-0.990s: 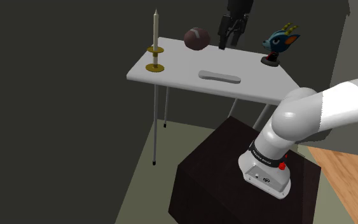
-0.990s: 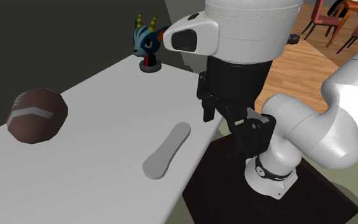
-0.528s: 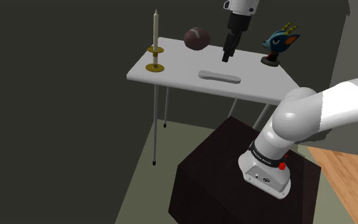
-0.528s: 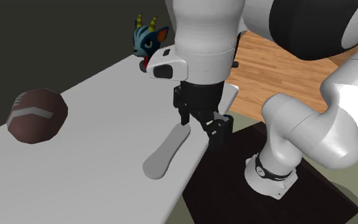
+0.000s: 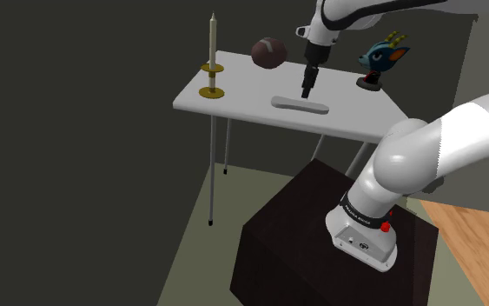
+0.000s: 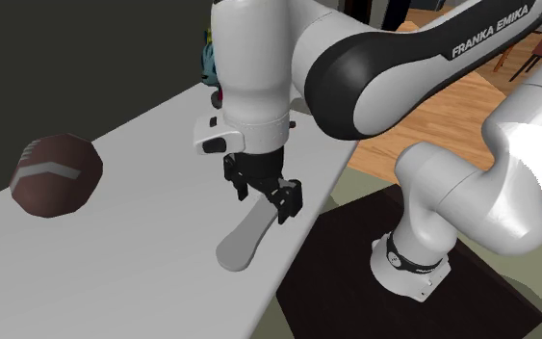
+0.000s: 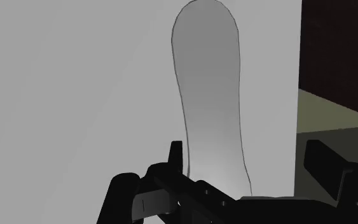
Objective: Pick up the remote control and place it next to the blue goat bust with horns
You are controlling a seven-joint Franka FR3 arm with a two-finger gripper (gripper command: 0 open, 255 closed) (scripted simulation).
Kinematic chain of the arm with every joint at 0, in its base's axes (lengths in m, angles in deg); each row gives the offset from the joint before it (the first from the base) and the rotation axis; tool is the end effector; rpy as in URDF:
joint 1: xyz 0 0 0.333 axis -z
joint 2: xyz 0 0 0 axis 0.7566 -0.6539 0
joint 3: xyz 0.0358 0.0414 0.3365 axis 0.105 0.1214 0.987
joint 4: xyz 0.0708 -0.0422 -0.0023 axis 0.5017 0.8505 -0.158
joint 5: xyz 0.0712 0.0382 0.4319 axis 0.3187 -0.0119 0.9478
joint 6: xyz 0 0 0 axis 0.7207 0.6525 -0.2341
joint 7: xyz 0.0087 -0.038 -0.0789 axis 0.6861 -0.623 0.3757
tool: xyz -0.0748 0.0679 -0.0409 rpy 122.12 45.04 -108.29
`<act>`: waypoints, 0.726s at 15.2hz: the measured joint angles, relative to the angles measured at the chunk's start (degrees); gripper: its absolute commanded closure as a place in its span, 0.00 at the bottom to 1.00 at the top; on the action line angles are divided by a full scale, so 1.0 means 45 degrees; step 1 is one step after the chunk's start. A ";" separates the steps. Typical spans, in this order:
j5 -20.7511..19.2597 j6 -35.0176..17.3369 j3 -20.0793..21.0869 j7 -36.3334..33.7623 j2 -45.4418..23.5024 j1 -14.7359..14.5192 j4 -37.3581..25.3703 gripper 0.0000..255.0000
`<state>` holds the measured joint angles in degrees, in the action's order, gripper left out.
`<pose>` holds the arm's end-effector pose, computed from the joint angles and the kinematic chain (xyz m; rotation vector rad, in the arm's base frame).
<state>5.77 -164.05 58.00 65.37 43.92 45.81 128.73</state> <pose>0.3793 -0.1482 0.4738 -3.0194 -0.7818 -0.0008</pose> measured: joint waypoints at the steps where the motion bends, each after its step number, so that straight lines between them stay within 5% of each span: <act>1: -0.0047 -0.0313 -0.0253 0.0489 -0.0338 -0.0115 -0.0079 0.00; 11: -0.0271 -0.2155 -0.0833 0.1068 -0.1058 -0.0172 0.0980 0.00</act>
<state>4.55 -173.75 54.25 70.18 39.16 45.04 133.14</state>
